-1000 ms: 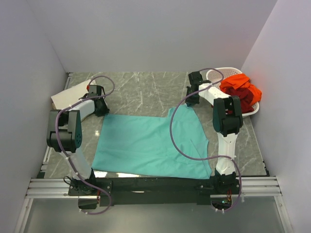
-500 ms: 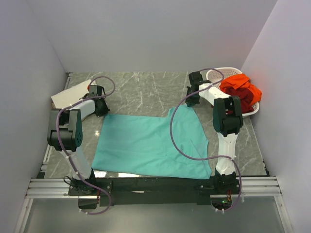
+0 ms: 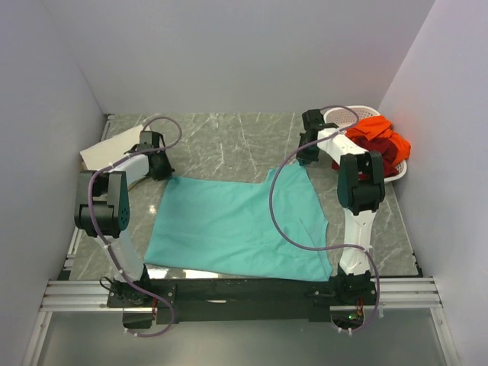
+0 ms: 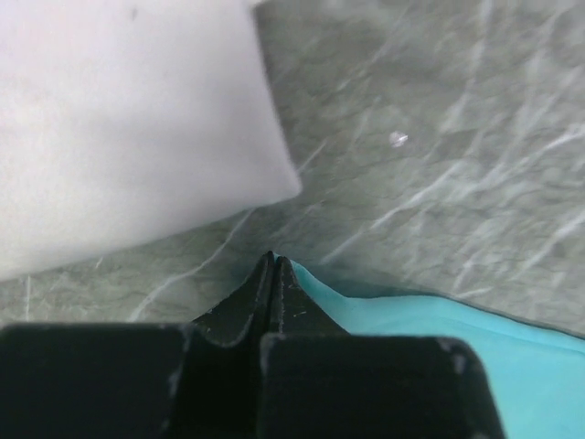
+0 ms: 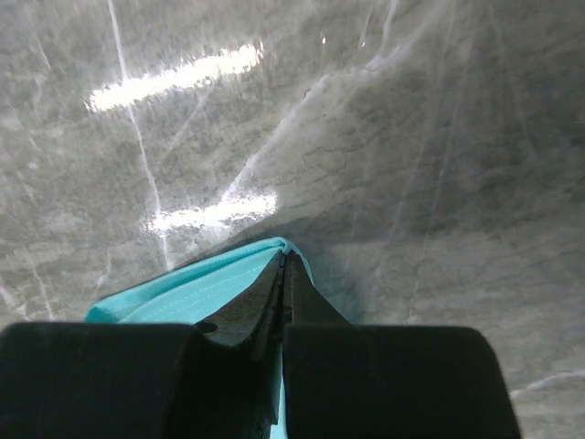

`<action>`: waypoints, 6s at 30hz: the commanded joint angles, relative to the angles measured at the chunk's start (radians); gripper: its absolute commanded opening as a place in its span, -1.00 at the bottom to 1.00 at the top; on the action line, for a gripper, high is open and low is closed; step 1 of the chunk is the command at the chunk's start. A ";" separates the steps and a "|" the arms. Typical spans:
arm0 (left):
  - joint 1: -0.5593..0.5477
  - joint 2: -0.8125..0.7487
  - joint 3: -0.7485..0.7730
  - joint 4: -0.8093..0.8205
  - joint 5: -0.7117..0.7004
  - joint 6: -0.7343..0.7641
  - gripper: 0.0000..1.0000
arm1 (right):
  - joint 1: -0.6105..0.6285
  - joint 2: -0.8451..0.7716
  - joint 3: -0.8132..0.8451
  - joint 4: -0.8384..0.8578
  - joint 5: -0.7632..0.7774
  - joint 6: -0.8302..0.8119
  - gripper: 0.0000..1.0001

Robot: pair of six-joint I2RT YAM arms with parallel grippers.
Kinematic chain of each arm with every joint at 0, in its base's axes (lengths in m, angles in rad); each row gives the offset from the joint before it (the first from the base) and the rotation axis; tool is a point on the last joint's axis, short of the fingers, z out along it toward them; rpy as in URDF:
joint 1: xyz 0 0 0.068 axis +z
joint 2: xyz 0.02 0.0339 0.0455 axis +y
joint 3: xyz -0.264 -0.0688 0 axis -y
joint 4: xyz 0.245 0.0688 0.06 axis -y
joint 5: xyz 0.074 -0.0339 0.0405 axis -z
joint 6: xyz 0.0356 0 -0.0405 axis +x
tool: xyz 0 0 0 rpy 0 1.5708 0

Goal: Fold and stack the t-shirts
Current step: Fold the tshirt

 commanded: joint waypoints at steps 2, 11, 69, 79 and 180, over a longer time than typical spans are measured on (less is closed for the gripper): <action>-0.002 -0.006 0.094 -0.001 0.046 -0.005 -0.99 | -0.018 -0.072 0.084 -0.022 0.024 0.018 -1.00; -0.002 0.061 0.232 -0.038 0.071 -0.010 -0.99 | -0.032 -0.020 0.236 -0.063 0.012 0.021 -1.00; 0.008 -0.241 -0.055 -0.089 0.011 -0.003 -0.99 | -0.024 -1.080 -0.776 -0.109 -0.082 0.127 -1.00; 0.007 -0.319 -0.162 -0.090 0.020 -0.028 -0.99 | 0.001 -1.172 -0.925 -0.109 -0.089 0.167 -1.00; -0.246 -0.258 -0.452 0.140 0.013 -0.273 0.16 | 0.111 -0.454 -0.660 0.148 0.079 0.115 0.13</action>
